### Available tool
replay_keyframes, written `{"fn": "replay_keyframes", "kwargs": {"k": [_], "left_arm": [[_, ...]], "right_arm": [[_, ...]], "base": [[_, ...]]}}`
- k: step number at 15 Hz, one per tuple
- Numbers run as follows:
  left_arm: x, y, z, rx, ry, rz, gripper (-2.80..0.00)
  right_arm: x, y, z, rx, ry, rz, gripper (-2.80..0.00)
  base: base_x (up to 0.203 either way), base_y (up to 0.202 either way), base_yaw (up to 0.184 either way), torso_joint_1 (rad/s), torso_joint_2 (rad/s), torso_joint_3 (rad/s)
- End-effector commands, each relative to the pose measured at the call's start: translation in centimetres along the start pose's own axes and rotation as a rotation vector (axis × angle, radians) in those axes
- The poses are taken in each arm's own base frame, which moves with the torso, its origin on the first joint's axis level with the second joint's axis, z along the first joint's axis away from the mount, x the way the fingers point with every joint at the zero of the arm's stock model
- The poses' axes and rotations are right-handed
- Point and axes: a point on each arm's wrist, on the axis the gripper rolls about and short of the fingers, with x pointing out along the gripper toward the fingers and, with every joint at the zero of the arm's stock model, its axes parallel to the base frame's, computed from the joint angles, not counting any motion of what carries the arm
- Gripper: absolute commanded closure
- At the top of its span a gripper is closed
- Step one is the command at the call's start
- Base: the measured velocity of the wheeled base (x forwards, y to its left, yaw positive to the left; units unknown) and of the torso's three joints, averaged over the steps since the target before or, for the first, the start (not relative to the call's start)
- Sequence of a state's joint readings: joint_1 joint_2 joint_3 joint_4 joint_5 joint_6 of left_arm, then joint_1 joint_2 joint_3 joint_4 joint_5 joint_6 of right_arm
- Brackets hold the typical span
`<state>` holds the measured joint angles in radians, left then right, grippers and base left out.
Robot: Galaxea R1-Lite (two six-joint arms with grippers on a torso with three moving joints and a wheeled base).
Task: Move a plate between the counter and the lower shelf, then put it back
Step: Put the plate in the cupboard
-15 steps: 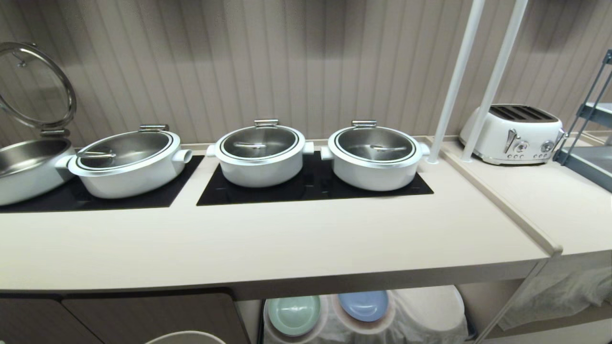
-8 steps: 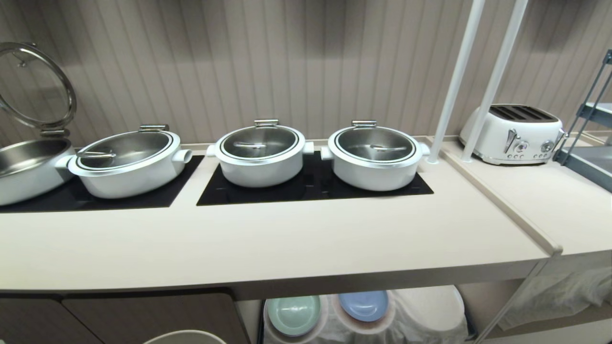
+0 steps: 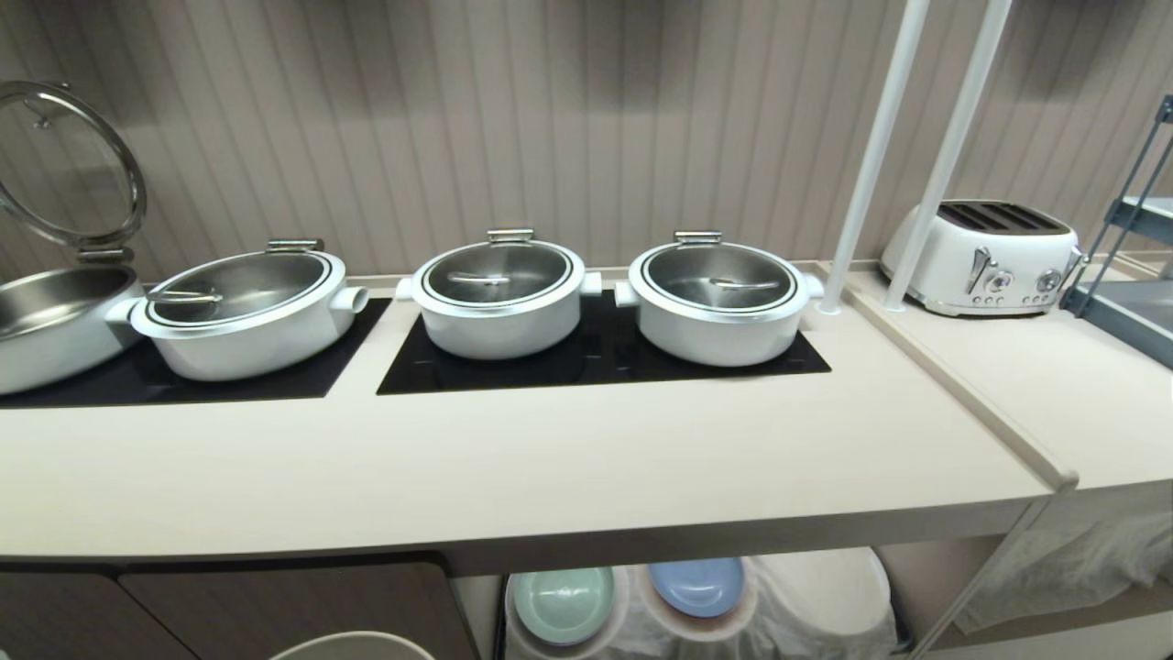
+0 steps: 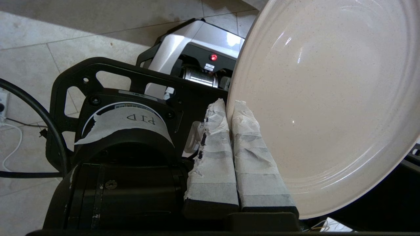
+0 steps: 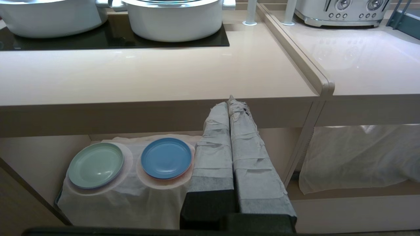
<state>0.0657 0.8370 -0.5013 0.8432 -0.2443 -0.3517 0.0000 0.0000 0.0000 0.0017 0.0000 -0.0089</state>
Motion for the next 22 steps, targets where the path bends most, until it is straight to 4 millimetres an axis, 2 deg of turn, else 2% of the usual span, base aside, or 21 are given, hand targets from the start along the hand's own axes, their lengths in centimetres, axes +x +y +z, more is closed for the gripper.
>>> {"fn": "replay_keyframes", "kwargs": {"k": [1,22], "left_arm": [[0.05,0.01,0.01,-0.004,0.006,0.003,0.0],[0.23,-0.09,0.15,-0.012,0.013,-0.038,0.0]], "right_arm": [[0.0,0.0,0.0,0.0,0.0,0.0,0.0],[0.0,0.0,-0.01,0.0,0.001,0.0,0.0]], "base": [[0.0,0.0,0.0,0.0,0.0,0.0],[0.0,0.0,0.0,0.0,0.0,0.0]]}}
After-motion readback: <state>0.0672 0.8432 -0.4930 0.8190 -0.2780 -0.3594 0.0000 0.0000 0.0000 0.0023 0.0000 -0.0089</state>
